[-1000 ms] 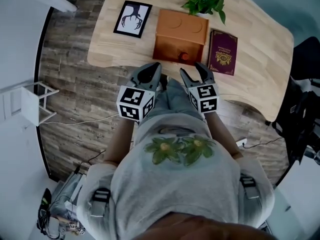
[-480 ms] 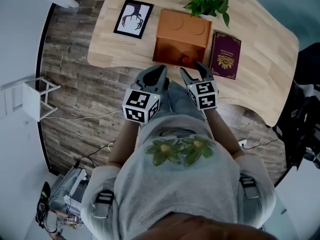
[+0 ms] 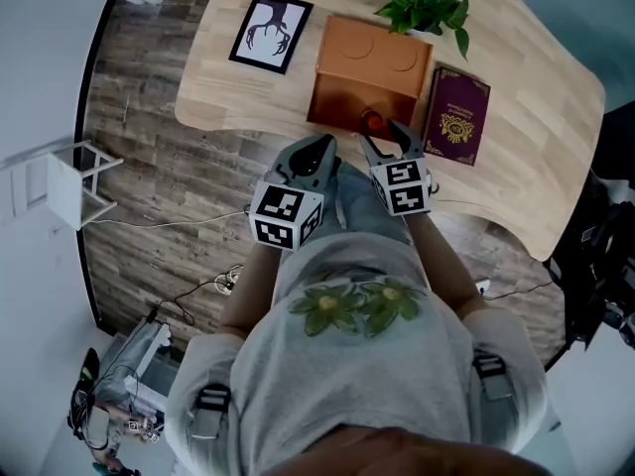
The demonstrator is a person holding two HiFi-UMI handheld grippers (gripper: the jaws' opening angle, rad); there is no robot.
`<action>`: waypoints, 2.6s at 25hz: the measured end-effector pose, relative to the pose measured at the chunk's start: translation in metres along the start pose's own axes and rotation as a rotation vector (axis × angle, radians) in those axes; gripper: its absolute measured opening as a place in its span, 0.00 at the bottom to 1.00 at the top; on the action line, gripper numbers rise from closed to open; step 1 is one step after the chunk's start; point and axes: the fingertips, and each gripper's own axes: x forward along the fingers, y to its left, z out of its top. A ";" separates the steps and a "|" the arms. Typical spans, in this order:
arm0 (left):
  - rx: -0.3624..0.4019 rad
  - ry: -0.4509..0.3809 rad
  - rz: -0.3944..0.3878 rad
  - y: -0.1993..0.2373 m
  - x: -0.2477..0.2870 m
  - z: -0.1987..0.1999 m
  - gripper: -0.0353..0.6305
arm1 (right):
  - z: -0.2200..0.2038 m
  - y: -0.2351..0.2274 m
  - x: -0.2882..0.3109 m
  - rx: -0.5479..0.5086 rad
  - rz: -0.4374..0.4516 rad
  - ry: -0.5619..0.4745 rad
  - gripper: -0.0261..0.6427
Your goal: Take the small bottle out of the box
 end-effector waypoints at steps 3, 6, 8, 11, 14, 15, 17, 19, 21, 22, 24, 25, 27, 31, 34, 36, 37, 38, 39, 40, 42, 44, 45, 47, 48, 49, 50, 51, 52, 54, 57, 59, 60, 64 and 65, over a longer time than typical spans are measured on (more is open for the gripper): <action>-0.004 0.007 0.001 0.001 0.003 -0.004 0.06 | -0.005 0.000 0.008 -0.007 -0.014 0.005 0.36; -0.014 0.012 0.000 0.001 0.006 -0.008 0.06 | -0.009 0.000 0.017 0.005 -0.016 0.014 0.36; -0.019 0.017 -0.001 0.001 0.009 -0.010 0.06 | -0.010 -0.003 0.022 0.009 -0.020 0.018 0.36; -0.026 0.028 -0.004 0.002 0.014 -0.014 0.06 | -0.011 -0.007 0.028 0.016 -0.027 0.018 0.36; -0.027 0.042 -0.009 0.003 0.020 -0.019 0.06 | -0.012 -0.009 0.034 0.017 -0.029 0.018 0.36; -0.027 0.046 -0.011 0.003 0.022 -0.020 0.06 | -0.012 -0.009 0.036 0.016 -0.028 0.020 0.36; -0.030 0.052 -0.015 0.003 0.025 -0.022 0.06 | -0.015 -0.010 0.040 0.015 -0.026 0.028 0.36; -0.033 0.058 -0.019 0.003 0.028 -0.024 0.06 | -0.017 -0.010 0.043 0.016 -0.027 0.039 0.36; -0.037 0.064 -0.022 0.003 0.031 -0.026 0.06 | -0.019 -0.010 0.046 0.019 -0.028 0.046 0.36; -0.037 0.066 -0.024 0.003 0.032 -0.026 0.06 | -0.020 -0.010 0.047 0.019 -0.028 0.050 0.36; -0.040 0.070 -0.028 0.003 0.035 -0.028 0.06 | -0.023 -0.011 0.049 0.015 -0.026 0.057 0.36; -0.041 0.072 -0.029 0.002 0.036 -0.028 0.06 | -0.024 -0.011 0.050 0.011 -0.027 0.062 0.36; -0.042 0.076 -0.032 0.002 0.038 -0.029 0.06 | -0.026 -0.013 0.053 0.006 -0.032 0.068 0.36; -0.046 0.084 -0.035 0.002 0.040 -0.032 0.06 | -0.027 -0.016 0.055 0.010 -0.035 0.069 0.36; -0.048 0.088 -0.035 0.003 0.040 -0.034 0.06 | -0.027 -0.016 0.056 0.011 -0.033 0.066 0.36; -0.048 0.090 -0.036 0.003 0.041 -0.035 0.06 | -0.027 -0.016 0.057 0.012 -0.032 0.065 0.36; -0.048 0.091 -0.036 0.003 0.040 -0.035 0.06 | -0.026 -0.016 0.057 0.014 -0.031 0.064 0.36; -0.048 0.092 -0.036 0.003 0.040 -0.036 0.06 | -0.026 -0.016 0.058 0.015 -0.030 0.065 0.36; -0.048 0.093 -0.036 0.004 0.040 -0.036 0.06 | -0.026 -0.016 0.058 0.016 -0.029 0.066 0.36; -0.049 0.093 -0.037 0.004 0.041 -0.037 0.06 | -0.026 -0.017 0.058 0.017 -0.028 0.068 0.36; -0.049 0.093 -0.037 0.004 0.041 -0.037 0.06 | -0.027 -0.016 0.059 0.019 -0.027 0.071 0.36; -0.048 0.092 -0.038 0.003 0.041 -0.037 0.06 | -0.027 -0.016 0.059 0.018 -0.027 0.073 0.36; -0.047 0.092 -0.039 0.003 0.041 -0.037 0.06 | -0.027 -0.016 0.059 0.017 -0.028 0.074 0.36; -0.046 0.091 -0.039 0.003 0.041 -0.036 0.06 | -0.027 -0.016 0.059 0.015 -0.028 0.074 0.36; -0.046 0.090 -0.039 0.003 0.041 -0.036 0.06 | -0.027 -0.016 0.059 0.013 -0.028 0.074 0.36; -0.046 0.089 -0.039 0.004 0.041 -0.035 0.06 | -0.027 -0.016 0.059 0.010 -0.029 0.073 0.36; -0.045 0.088 -0.038 0.004 0.040 -0.035 0.06 | -0.026 -0.016 0.059 0.008 -0.030 0.072 0.36; -0.045 0.087 -0.038 0.004 0.040 -0.034 0.06 | -0.026 -0.017 0.059 0.008 -0.031 0.070 0.36; -0.044 0.085 -0.037 0.005 0.040 -0.034 0.06 | -0.026 -0.018 0.059 0.010 -0.032 0.068 0.36; -0.042 0.081 -0.034 0.006 0.038 -0.032 0.06 | -0.026 -0.020 0.058 0.015 -0.035 0.066 0.36; -0.037 0.074 -0.030 0.006 0.036 -0.029 0.06 | -0.022 -0.023 0.056 0.014 -0.040 0.061 0.36; -0.033 0.070 -0.029 0.006 0.035 -0.027 0.06 | -0.020 -0.024 0.054 0.011 -0.043 0.058 0.36; -0.032 0.068 -0.029 0.006 0.035 -0.026 0.06 | -0.018 -0.024 0.053 0.009 -0.044 0.057 0.36; -0.024 0.059 -0.027 0.005 0.034 -0.020 0.06 | -0.013 -0.023 0.049 0.003 -0.042 0.052 0.36; -0.023 0.057 -0.026 0.005 0.033 -0.019 0.06 | -0.012 -0.022 0.048 0.003 -0.039 0.051 0.36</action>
